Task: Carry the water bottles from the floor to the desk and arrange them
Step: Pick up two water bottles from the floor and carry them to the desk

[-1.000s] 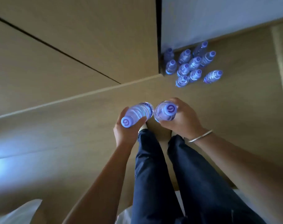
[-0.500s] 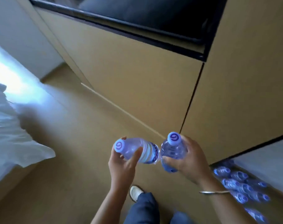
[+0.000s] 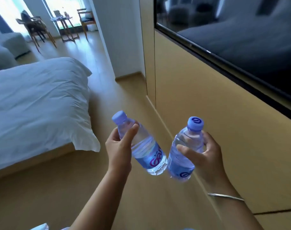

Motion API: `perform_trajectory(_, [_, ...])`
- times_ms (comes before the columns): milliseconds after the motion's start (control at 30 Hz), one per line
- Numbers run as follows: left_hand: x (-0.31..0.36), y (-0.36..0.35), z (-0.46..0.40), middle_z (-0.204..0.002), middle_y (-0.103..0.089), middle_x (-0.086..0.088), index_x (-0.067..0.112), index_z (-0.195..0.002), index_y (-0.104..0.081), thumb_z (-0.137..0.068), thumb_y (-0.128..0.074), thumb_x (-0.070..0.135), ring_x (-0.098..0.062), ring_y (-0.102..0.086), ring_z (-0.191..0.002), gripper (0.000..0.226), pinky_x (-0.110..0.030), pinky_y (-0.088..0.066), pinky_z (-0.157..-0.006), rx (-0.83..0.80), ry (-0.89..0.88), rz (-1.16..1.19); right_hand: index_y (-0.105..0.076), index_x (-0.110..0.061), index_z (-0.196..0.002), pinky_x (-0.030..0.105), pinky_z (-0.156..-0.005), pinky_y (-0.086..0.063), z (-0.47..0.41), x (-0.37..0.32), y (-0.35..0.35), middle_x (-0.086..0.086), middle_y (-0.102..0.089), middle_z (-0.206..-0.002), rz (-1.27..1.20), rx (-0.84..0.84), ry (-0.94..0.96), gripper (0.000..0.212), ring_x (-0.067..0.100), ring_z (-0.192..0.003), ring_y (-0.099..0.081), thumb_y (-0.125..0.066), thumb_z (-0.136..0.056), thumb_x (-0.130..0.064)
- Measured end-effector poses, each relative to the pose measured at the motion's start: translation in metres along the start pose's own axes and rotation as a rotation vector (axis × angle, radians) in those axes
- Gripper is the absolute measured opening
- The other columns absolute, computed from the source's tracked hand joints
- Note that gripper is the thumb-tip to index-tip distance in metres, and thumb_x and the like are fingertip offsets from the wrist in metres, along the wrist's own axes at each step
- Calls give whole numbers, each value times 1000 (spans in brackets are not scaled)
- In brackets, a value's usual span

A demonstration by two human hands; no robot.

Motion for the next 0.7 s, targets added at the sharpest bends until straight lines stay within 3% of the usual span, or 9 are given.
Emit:
perform_trajectory(100, [10, 13, -33, -78, -70, -2, 25, -72, -73, -52, -75, 39, -24, -66, -78, 24, -43, -53, -77, 32, 52, 65, -63, -23, -84, 17, -59, -50, -38, -6, -32, -5, -68, -74, -44, -73, 20, 39, 7, -66, -64, -71, -49, -38])
perform_trajectory(233, [16, 20, -73, -71, -70, -5, 22, -71, -73, -53, -74, 36, -21, -68, -66, 23, -34, -55, -62, 62, 43, 121, -63, -20, -82, 20, -59, -51, -91, -7, -73, -4, -68, -72, -59, -195, 29, 40, 10, -65, -64, -74, -46, -36])
perform_trajectory(400, [22, 8, -142, -68, -69, -6, 20, -70, -74, -52, -76, 34, -20, -67, -62, 23, -30, -54, -59, 106, 2, 73, -63, -25, -82, 35, -66, -53, -173, -6, -111, 3, -69, -79, 0, -282, 62, 43, 16, -69, -66, -76, -44, -41])
perform_trajectory(700, [34, -32, -272, -72, -72, -4, 22, -77, -74, -54, -73, 42, -26, -67, -74, 30, -54, -52, -82, 239, -116, -94, -57, -28, -82, 30, -68, -53, -327, -18, -160, -1, -65, -83, 66, -361, 195, 48, 13, -74, -65, -72, -42, -50])
Point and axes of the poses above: each hand's wrist, its own z-axis away from the middle knuckle, its own y-axis out of the back of the hand, x = y × z, the point moved 2 cm from there along -z, towards the middle knuckle
